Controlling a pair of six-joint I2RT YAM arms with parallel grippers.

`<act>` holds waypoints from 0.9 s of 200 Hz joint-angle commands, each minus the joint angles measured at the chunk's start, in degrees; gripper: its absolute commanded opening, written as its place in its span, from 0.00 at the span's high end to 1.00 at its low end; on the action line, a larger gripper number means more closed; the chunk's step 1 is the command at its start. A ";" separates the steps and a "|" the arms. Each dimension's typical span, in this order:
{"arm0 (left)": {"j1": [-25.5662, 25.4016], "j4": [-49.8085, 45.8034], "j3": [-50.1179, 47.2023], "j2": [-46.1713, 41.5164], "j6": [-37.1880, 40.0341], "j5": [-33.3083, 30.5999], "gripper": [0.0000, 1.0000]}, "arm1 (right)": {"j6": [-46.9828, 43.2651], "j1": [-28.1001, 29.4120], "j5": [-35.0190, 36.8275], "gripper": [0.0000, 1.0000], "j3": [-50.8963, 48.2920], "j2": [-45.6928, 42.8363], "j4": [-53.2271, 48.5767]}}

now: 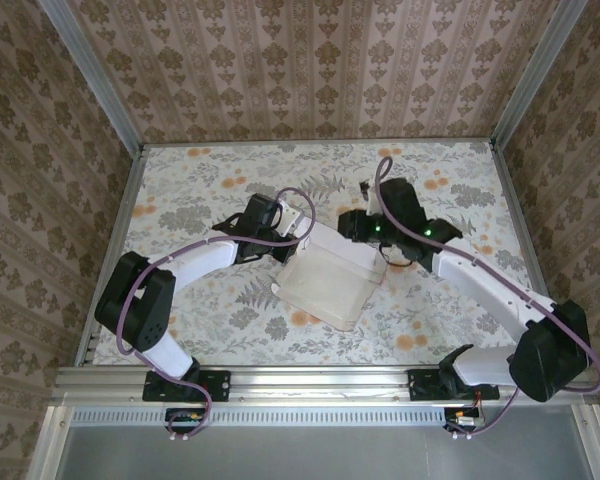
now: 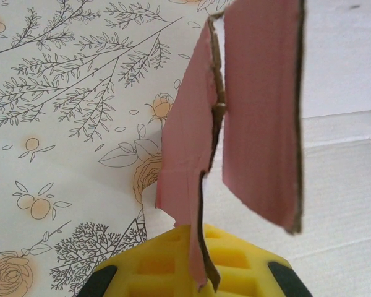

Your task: Fold the paper box

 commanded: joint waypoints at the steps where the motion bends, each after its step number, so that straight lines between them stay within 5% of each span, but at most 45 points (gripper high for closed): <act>1: -0.57 -6.10 -1.93 3.07 0.58 -0.26 1.00 | -3.23 -3.22 -6.95 0.60 4.11 5.86 -0.40; 23: -0.55 -5.62 -2.42 2.99 0.31 -0.09 1.00 | -4.11 -4.67 -8.96 0.48 7.17 11.95 2.06; 84: -0.59 -6.06 -1.59 3.27 0.59 -0.18 1.00 | -2.94 -5.60 -19.36 0.36 13.57 26.24 10.53; 180: -0.59 -6.20 -1.18 3.75 0.26 -0.09 1.00 | -2.97 -5.52 -25.15 0.31 14.26 31.17 13.90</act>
